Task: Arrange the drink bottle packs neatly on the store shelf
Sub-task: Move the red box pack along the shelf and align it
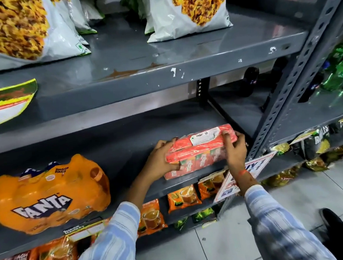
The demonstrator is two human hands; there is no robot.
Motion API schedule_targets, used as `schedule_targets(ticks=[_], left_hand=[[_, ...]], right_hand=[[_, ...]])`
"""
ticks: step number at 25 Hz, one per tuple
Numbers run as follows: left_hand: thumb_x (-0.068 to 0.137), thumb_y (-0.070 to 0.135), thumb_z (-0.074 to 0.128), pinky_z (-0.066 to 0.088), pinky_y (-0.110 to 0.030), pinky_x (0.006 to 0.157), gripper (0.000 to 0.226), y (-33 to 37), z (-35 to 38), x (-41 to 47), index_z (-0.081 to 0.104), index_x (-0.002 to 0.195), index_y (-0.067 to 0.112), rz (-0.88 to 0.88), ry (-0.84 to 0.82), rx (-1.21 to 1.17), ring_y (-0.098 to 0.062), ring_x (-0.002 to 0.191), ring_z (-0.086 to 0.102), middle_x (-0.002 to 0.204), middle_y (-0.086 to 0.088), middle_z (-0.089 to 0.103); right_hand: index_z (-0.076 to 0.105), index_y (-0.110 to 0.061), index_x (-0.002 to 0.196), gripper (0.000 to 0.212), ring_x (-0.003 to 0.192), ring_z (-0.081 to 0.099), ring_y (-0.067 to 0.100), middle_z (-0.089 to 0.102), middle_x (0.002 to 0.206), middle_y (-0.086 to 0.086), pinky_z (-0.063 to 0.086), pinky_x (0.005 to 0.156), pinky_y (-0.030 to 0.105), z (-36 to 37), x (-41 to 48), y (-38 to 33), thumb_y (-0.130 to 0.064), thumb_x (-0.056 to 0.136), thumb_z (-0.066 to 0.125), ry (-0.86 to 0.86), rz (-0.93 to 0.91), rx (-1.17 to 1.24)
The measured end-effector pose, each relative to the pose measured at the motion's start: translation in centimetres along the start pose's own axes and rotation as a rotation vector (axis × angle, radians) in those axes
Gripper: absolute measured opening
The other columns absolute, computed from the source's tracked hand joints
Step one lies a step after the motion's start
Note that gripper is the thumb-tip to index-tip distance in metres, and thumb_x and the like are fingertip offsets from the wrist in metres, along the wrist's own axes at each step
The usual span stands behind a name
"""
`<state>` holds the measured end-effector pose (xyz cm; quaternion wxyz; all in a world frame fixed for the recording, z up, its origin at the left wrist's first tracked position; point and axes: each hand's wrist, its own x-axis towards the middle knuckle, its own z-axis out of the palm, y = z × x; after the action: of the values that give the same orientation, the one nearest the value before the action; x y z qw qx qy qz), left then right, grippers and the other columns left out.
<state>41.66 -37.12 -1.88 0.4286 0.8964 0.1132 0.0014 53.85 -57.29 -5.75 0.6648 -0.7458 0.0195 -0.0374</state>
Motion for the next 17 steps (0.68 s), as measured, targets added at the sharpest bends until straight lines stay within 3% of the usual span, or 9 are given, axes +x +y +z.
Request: schedule_targets(ticks=[7,14,17], left_hand=[[0.071,0.015,0.080,0.042,-0.033,0.107,0.092,0.1,2.4,-0.6,0.029,0.147,0.021,0.016,0.112,0.045,-0.025,0.125,0.045,0.136,-0.008,0.034],[0.073,0.020,0.079,0.037,-0.046,0.114,0.099,1.2,3.0,-1.7,0.017,0.150,0.022,-0.011,0.104,0.070,-0.035,0.135,0.036,0.145,-0.013,0.027],[0.071,0.028,0.081,0.035,-0.045,0.113,0.107,1.4,3.6,-3.5,0.011,0.151,0.017,-0.136,0.303,-0.153,-0.031,0.140,0.032,0.153,-0.016,0.024]], right_hand=[[0.051,-0.006,0.120,0.047,0.105,0.059,0.025,0.062,0.121,0.019,0.048,0.097,0.044,-1.1,0.5,-0.3,-0.039,0.088,0.058,-0.012,0.054,-0.040],[0.053,-0.010,0.120,0.049,0.099,0.059,0.021,0.062,0.111,0.006,0.042,0.083,0.028,-1.9,0.0,-1.1,-0.045,0.086,0.057,-0.048,0.053,-0.055],[0.049,-0.014,0.127,0.054,0.106,0.058,0.022,0.060,0.121,0.010,0.047,0.092,0.036,-2.4,-0.2,-1.0,-0.053,0.088,0.048,-0.113,0.079,-0.042]])
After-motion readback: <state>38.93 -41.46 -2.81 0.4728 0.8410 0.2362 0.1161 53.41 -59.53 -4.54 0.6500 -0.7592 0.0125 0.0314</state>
